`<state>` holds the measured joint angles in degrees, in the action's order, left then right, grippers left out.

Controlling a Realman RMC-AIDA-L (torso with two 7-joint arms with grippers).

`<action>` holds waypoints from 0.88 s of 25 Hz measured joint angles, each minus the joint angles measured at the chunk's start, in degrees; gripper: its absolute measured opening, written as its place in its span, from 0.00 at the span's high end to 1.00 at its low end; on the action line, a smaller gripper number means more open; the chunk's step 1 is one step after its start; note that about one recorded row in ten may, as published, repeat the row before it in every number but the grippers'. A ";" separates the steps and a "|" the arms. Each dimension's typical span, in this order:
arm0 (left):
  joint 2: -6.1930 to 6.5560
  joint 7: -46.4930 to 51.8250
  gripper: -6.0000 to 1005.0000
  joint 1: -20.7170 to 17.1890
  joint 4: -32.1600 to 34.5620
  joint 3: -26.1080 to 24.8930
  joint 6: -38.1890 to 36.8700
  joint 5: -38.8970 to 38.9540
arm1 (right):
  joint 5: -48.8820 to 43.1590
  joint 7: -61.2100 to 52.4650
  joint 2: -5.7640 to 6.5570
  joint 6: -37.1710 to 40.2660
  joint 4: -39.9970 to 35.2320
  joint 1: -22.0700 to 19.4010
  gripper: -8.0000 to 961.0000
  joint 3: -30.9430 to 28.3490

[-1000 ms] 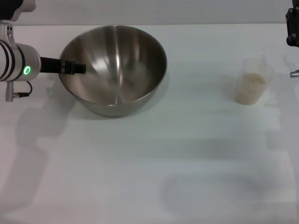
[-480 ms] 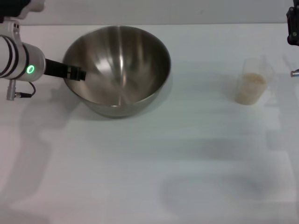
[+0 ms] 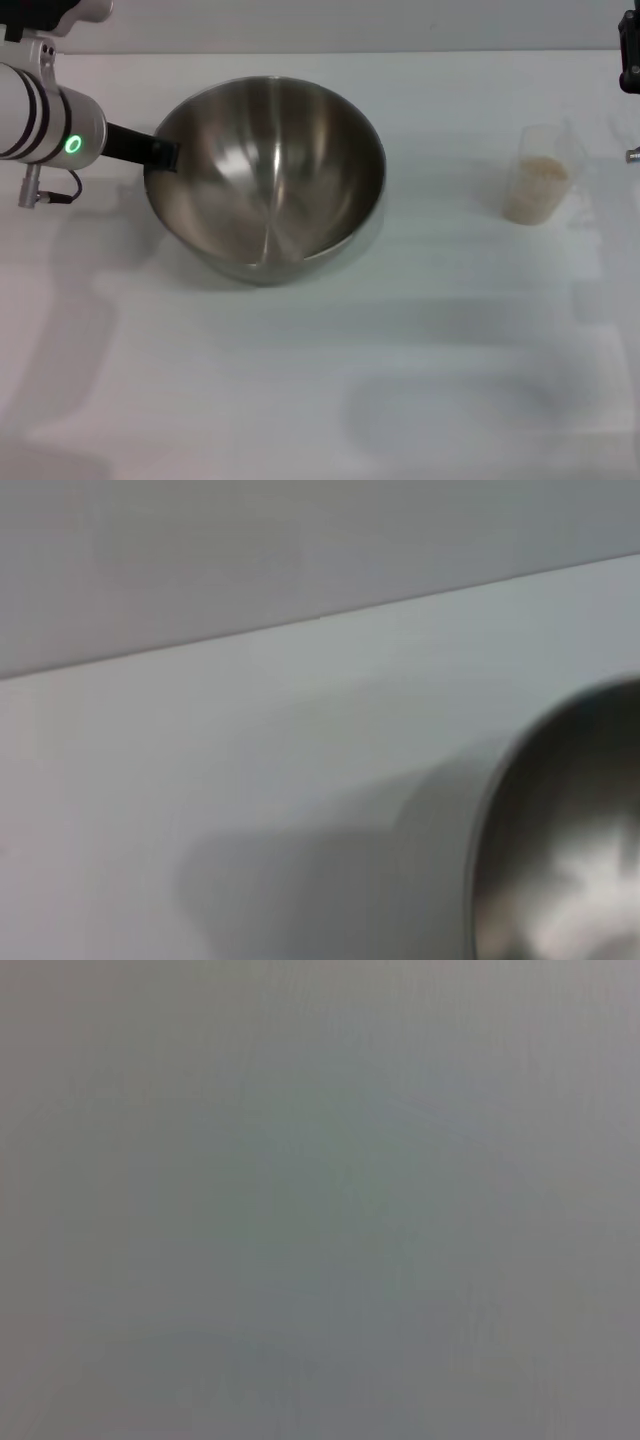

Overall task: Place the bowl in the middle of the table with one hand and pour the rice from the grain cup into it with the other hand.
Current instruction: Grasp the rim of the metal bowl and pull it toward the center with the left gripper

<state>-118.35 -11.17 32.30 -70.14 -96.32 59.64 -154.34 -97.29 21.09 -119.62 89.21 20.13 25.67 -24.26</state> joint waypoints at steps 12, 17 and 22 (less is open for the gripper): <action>0.01 -2.09 0.94 0.58 0.30 -0.15 -0.24 0.37 | 0.00 0.00 0.00 -0.04 -0.17 0.07 0.43 0.00; 0.05 -6.86 0.94 0.90 0.46 -2.01 -0.49 5.67 | -0.01 0.00 0.03 -0.38 -0.01 0.18 0.43 0.00; 0.11 -11.21 0.95 1.36 0.67 -4.36 -0.54 10.85 | -0.01 0.00 0.06 -0.51 0.08 0.26 0.43 0.00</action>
<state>-118.24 -22.37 33.67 -69.46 -100.68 59.10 -143.49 -97.29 21.09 -119.56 88.70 20.21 25.93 -24.26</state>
